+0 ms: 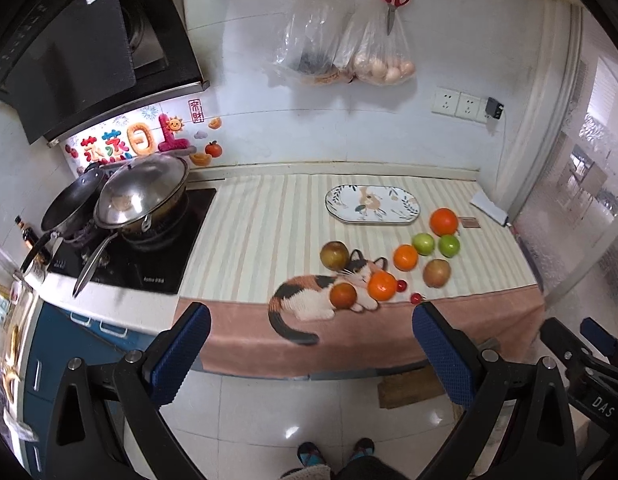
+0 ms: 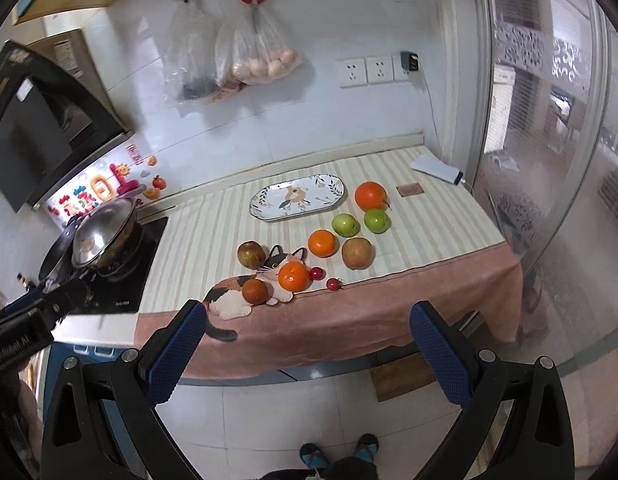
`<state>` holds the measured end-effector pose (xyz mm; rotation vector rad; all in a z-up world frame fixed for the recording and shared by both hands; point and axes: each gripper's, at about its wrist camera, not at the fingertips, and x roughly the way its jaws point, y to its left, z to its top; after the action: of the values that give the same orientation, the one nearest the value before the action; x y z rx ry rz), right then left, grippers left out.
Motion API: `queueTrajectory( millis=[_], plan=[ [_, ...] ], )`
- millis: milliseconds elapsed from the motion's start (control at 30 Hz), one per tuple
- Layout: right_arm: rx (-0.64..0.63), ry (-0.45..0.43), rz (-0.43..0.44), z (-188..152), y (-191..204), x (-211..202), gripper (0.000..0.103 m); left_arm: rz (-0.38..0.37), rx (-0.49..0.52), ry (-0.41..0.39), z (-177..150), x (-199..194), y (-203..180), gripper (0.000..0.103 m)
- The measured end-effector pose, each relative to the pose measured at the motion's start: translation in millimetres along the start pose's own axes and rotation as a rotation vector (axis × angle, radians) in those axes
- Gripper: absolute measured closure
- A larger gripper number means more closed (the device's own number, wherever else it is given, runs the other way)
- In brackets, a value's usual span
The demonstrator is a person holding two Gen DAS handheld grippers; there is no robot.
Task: Organize fruits
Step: 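Grasp the brown apple with the left tool while the right tool grasps the large orange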
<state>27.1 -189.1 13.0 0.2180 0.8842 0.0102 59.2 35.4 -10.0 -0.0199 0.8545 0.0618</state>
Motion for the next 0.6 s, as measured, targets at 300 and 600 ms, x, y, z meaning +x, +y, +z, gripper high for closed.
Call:
queueTrajectory(
  millis=[300,600],
  plan=[
    [0.028,0.052,-0.066,36.8,-20.1,100.8,0.000,0.015,0.017,0.143,34.3,127.7,-4.8,0.000],
    [0.115,0.194,-0.064,104.6,-90.5,250.0,0.000,0.050,-0.059,0.362,59.4,263.5,-18.5,0.001]
  ],
)
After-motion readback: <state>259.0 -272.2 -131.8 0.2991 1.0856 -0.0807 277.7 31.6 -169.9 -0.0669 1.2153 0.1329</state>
